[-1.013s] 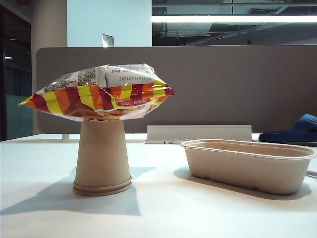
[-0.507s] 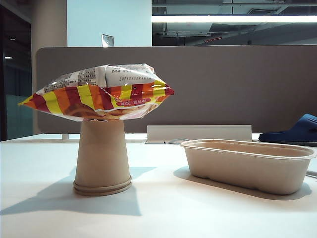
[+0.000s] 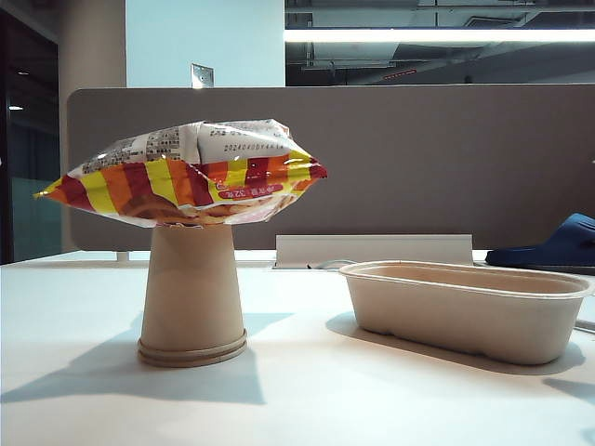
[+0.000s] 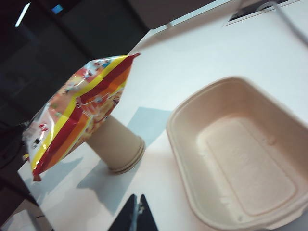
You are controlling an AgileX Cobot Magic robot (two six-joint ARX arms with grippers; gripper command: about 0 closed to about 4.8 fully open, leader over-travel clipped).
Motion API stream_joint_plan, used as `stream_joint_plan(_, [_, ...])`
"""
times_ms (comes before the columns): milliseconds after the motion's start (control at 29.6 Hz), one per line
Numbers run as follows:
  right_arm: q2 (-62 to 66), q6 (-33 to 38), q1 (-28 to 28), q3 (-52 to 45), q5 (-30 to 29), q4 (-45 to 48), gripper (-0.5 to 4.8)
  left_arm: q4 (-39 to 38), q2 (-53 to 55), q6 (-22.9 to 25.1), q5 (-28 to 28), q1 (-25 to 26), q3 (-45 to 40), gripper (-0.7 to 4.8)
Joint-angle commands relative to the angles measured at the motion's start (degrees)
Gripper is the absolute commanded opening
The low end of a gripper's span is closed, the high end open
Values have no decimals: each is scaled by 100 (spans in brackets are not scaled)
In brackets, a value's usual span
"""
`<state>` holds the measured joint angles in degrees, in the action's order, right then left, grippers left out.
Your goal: Pick up a bag of chips and put them in the box.
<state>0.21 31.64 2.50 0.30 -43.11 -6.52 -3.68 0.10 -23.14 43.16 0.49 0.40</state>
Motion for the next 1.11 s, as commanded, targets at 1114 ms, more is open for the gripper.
stream_joint_plan(1114, [-2, 55, 11, 737, 166, 144, -1, 479, 201, -2549, 1912, -9, 1578, 30])
